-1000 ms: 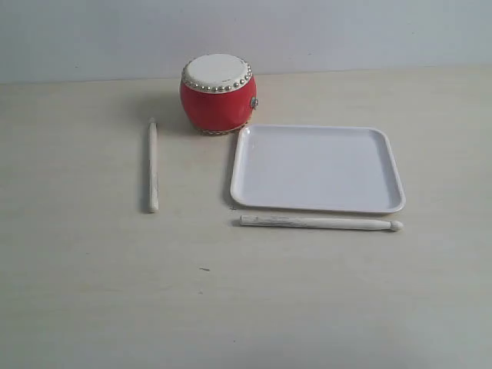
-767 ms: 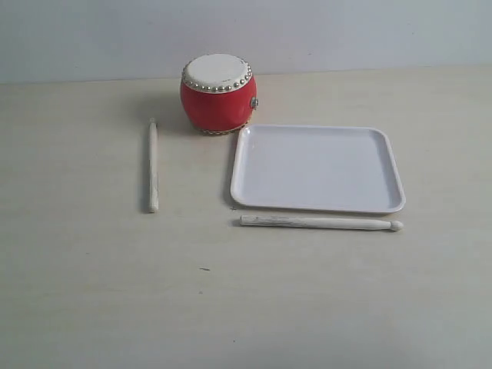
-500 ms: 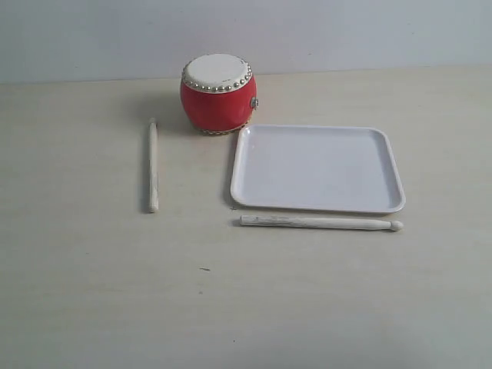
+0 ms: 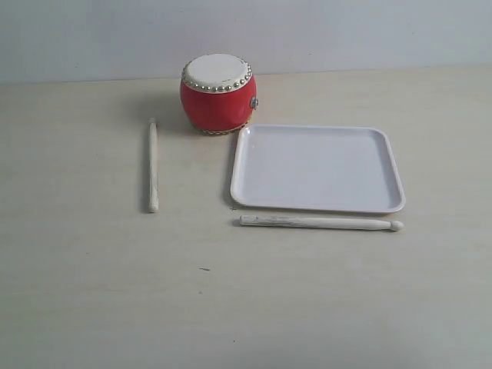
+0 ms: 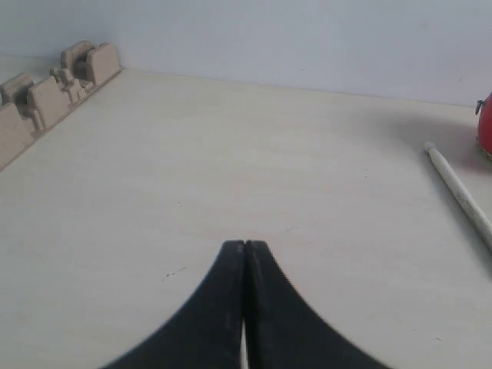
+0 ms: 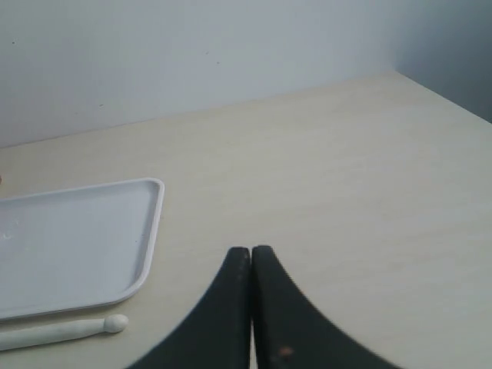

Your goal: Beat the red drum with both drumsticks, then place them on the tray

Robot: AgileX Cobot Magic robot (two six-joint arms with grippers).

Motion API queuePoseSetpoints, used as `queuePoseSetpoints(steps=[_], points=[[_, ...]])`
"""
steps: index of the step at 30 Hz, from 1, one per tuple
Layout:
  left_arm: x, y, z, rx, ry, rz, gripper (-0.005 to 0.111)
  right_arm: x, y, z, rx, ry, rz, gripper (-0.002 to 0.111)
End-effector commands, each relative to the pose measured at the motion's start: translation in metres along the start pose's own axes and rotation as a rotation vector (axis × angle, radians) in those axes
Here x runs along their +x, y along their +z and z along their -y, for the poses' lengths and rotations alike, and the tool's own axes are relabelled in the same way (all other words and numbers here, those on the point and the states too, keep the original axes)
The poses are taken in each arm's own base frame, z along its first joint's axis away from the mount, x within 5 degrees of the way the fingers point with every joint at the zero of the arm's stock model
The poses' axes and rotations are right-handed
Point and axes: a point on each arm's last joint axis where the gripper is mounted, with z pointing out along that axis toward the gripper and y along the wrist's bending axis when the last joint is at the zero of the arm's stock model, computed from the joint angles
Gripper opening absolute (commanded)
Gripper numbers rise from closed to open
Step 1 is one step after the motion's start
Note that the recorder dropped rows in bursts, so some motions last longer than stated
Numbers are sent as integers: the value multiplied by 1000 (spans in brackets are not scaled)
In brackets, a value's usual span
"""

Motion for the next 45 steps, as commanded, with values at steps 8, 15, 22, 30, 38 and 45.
queuePoseSetpoints(steps=[8, 15, 22, 30, 38, 45], points=[[0, 0, 0, 3, -5, 6, 0, 1, 0, 0, 6, 1, 4, 0], [0, 0, 0, 3, -5, 6, 0, 1, 0, 0, 6, 1, 4, 0], [0, 0, 0, 0, 1, 6, 0, 1, 0, 0, 6, 1, 4, 0], [-10, -1, 3, 29, 1, 112, 0, 1, 0, 0, 6, 1, 4, 0], [-32, -6, 8, 112, -95, 355, 0, 1, 0, 0, 6, 1, 4, 0], [-83, -48, 20, 387, -208, 1010, 0, 1, 0, 0, 6, 1, 4, 0]])
